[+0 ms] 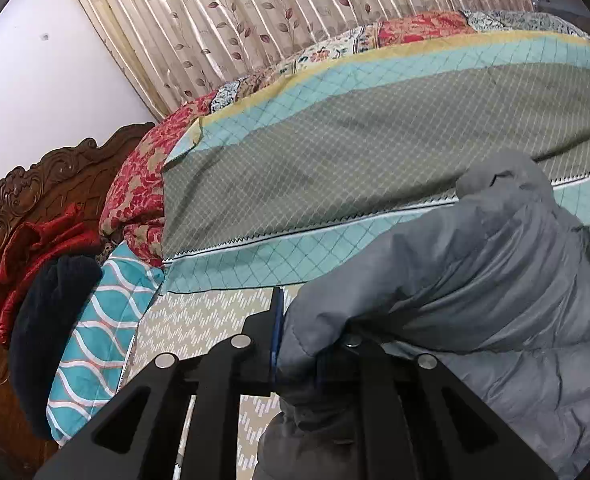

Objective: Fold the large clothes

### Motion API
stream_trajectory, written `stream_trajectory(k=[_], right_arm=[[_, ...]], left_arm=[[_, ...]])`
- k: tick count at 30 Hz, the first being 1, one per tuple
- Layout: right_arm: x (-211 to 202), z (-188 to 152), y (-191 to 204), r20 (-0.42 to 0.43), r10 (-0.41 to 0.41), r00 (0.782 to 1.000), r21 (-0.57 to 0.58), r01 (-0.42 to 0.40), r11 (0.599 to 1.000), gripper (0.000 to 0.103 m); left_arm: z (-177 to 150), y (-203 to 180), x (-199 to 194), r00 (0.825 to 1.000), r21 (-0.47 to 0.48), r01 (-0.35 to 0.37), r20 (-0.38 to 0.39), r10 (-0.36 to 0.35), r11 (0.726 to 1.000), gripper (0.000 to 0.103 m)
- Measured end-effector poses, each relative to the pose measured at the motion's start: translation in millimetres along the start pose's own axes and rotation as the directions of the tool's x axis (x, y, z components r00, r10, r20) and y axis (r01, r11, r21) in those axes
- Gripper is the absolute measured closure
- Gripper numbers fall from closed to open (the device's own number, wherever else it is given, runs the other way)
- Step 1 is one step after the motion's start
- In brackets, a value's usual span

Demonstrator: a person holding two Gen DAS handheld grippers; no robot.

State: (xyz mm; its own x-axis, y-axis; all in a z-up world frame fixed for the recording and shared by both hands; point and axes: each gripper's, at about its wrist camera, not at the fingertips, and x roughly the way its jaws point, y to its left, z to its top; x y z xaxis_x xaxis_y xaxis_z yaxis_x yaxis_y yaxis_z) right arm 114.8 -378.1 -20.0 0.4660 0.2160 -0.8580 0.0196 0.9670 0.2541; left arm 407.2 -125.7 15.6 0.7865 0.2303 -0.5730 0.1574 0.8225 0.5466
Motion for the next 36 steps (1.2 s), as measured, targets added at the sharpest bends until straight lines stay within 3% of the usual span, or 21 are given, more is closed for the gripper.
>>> stream_trajectory(k=[1, 3, 5, 9, 11, 14, 15, 17, 18, 20, 22, 25, 27, 30, 33, 36], right_arm=[[5.5, 7.6, -7.3, -0.03, -0.027, 0.999, -0.01, 0.027, 1.0, 0.098], [-12.8, 24.4, -25.5, 0.045, -0.097, 0.994, -0.005, 0.097, 0.995, 0.1], [-53.0, 57.6, -57.0, 0.164, -0.163, 0.973, 0.048, 0.157, 0.986, 0.1], [-108.7, 108.8, -109.5, 0.3, -0.259, 0.918, 0.152, 0.222, 0.963, 0.1], [-106.0, 127.1, -133.1, 0.288, -0.25, 0.925, 0.194, 0.199, 0.961, 0.099], [-70.5, 141.6, -157.4, 0.227, -0.29, 0.93, 0.237, 0.236, 0.943, 0.098], [-47.8, 144.1, -164.1, 0.19, -0.318, 0.929, 0.239, 0.271, 0.932, 0.098], [-0.9, 140.0, -176.6, 0.101, -0.376, 0.921, 0.239, 0.344, 0.908, 0.098], [16.5, 136.4, -178.9, 0.067, -0.393, 0.917, 0.24, 0.368, 0.899, 0.098], [51.3, 121.8, -185.5, -0.01, -0.424, 0.906, 0.24, 0.414, 0.878, 0.091], [80.9, 106.6, -192.8, -0.104, -0.443, 0.89, 0.249, 0.455, 0.855, 0.068], [77.3, 96.8, -183.7, -0.066, -0.486, 0.871, 0.22, 0.488, 0.845, 0.042], [55.3, 92.0, -174.0, 0.014, -0.487, 0.873, 0.217, 0.473, 0.854, 0.04], [19.6, 78.7, -157.4, 0.119, -0.426, 0.897, 0.267, 0.385, 0.884, 0.037], [-5.6, 51.5, -126.1, 0.196, -0.3, 0.933, 0.292, 0.237, 0.927, 0.035], [-11.8, 17.6, -96.6, 0.203, -0.173, 0.964, 0.279, 0.113, 0.954, 0.035]], left_arm=[[3.9, 3.5, -2.1, 1.0, -0.004, -0.004, 0.008, 0.004, 1.0, 0.09], [13.7, 14.9, -11.4, 0.999, -0.057, -0.013, 0.042, 0.015, 0.998, 0.09], [25.7, 29.5, -20.1, 0.997, -0.131, 0.001, 0.077, 0.009, 0.991, 0.09], [50.9, 44.1, -20.4, 0.995, -0.222, 0.032, 0.097, -0.01, 0.975, 0.09], [62.4, 36.2, -10.9, 0.996, -0.224, 0.042, 0.081, -0.024, 0.974, 0.09], [69.9, -1.8, 26.1, 0.995, -0.142, 0.072, -0.057, -0.081, 0.987, 0.088], [66.0, -23.4, 46.8, 0.982, -0.087, 0.097, -0.154, -0.11, 0.991, 0.088], [54.7, -49.7, 74.0, 0.951, -0.023, 0.138, -0.277, -0.139, 0.99, 0.087], [44.3, -65.8, 88.1, 0.928, 0.021, 0.155, -0.346, -0.138, 0.988, 0.086], [30.2, -78.4, 100.3, 0.915, 0.077, 0.153, -0.388, -0.112, 0.985, 0.085], [22.2, -82.9, 99.9, 0.925, 0.128, 0.131, -0.372, -0.075, 0.983, 0.08], [23.2, -72.2, 89.2, 0.933, 0.168, 0.138, -0.353, -0.071, 0.976, 0.067], [26.9, -63.7, 76.4, 0.93, 0.186, 0.182, -0.352, -0.108, 0.966, 0.062], [30.1, -46.2, 55.7, 0.926, 0.206, 0.244, -0.341, -0.164, 0.947, 0.057], [27.5, -17.6, 29.7, 0.901, 0.167, 0.343, -0.337, -0.273, 0.924, 0.051], [16.2, 7.7, 7.0, 0.896, 0.12, 0.376, -0.3, -0.327, 0.919, 0.047]])
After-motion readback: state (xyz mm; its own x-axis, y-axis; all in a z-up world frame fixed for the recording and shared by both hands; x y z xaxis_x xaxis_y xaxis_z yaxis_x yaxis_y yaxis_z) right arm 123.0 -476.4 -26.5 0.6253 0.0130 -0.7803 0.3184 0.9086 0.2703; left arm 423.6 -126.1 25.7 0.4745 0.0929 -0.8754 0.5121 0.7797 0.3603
